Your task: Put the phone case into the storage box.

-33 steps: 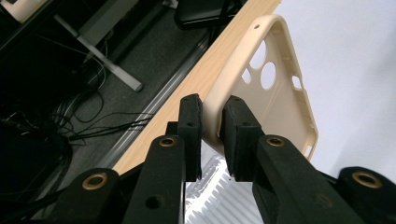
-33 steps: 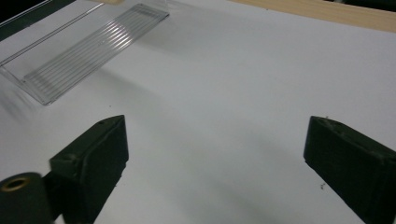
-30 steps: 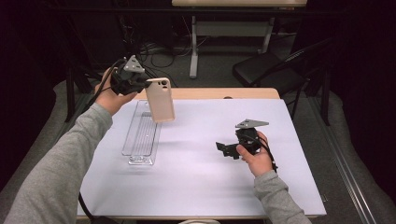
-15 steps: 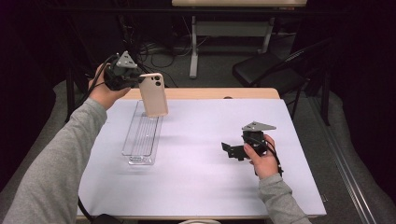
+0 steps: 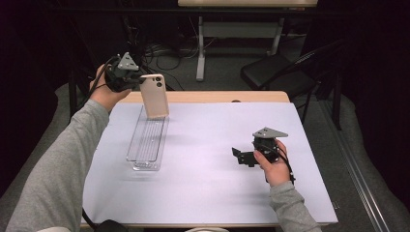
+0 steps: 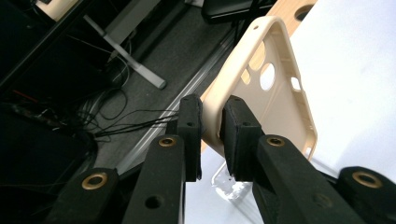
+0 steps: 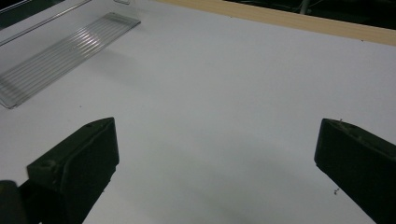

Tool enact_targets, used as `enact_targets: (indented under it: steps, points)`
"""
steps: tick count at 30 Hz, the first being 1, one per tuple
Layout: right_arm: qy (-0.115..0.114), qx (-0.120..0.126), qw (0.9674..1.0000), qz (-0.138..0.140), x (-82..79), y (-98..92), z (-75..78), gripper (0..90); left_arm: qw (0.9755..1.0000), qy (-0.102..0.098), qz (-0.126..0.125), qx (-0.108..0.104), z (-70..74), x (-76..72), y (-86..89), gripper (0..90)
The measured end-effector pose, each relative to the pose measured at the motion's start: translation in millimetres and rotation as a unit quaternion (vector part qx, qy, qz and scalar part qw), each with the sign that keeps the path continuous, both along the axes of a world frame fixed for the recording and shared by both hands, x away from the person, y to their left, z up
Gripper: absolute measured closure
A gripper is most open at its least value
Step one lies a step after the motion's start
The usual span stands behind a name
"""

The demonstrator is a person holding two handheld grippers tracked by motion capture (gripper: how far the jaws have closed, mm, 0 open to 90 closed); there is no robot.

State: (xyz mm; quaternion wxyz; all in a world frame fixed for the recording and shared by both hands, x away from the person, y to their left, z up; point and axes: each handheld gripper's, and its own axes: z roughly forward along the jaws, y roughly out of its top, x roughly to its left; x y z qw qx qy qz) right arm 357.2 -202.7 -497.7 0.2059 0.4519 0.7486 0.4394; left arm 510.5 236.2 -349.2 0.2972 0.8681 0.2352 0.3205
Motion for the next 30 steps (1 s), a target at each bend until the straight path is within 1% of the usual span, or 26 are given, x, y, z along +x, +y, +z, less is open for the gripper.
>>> enact_targets:
  steps: [6, 7, 10, 13, 15, 16, 17, 18, 21, 22, 25, 28, 30]
  points:
    - [0.001, -0.002, 1.0000, -0.002, -1.0, -0.9, -2.0, 0.0, 0.9997, -0.019, -0.001, 0.014, -5.2, 3.8, 6.6, 78.6]
    - [0.000, -0.002, 1.0000, -0.002, -1.2, -1.1, -2.1, 0.0, 0.9997, -0.022, 0.000, 0.013, -6.4, 4.3, 7.3, 78.6]
    - [0.000, -0.002, 1.0000, -0.005, -1.7, -1.5, -2.3, 0.0, 0.9994, -0.027, -0.002, 0.020, -9.8, 6.6, 9.6, 78.6]
    - [0.000, -0.001, 1.0000, -0.006, -2.3, -1.9, -2.6, 0.0, 0.9991, -0.034, -0.007, 0.023, -14.3, 8.5, 10.5, 78.6]
    - [0.000, -0.002, 1.0000, -0.006, -2.6, -2.3, -2.8, 0.0, 0.9988, -0.037, -0.010, 0.029, -17.2, 9.9, 10.4, 78.6]
    - [0.001, -0.002, 1.0000, -0.006, -2.8, -2.5, -2.8, 0.0, 0.9987, -0.041, -0.011, 0.029, -19.5, 10.2, 9.9, 78.6]
    - [0.001, -0.002, 1.0000, -0.006, -2.9, -2.8, -2.9, 0.0, 0.9984, -0.044, -0.013, 0.035, -20.7, 10.7, 9.7, 78.6]
    - [0.001, -0.002, 1.0000, -0.006, -3.0, -3.0, -3.1, 0.0, 0.9982, -0.048, -0.013, 0.035, -22.3, 11.0, 9.5, 78.6]
    - [0.003, -0.002, 1.0000, -0.007, -3.2, -3.9, -3.9, 0.0, 0.9981, -0.048, -0.013, 0.037, -26.0, 12.6, 8.6, 78.7]
    - [0.002, -0.002, 1.0000, -0.007, -3.2, -4.0, -4.2, 0.0, 0.9977, -0.052, -0.013, 0.043, -26.9, 13.0, 8.3, 78.7]
    - [0.004, 0.000, 1.0000, -0.007, -3.6, -4.5, -5.2, 0.0, 0.9972, -0.058, -0.009, 0.047, -30.5, 14.1, 7.7, 78.7]
    - [0.006, -0.001, 1.0000, -0.006, -3.7, -4.9, -6.1, 0.0, 0.9974, -0.058, -0.005, 0.043, -35.7, 15.7, 7.4, 78.7]
    - [0.007, -0.001, 1.0000, -0.005, -3.7, -5.0, -6.4, 0.0, 0.9971, -0.060, -0.004, 0.046, -39.5, 17.1, 6.8, 78.7]
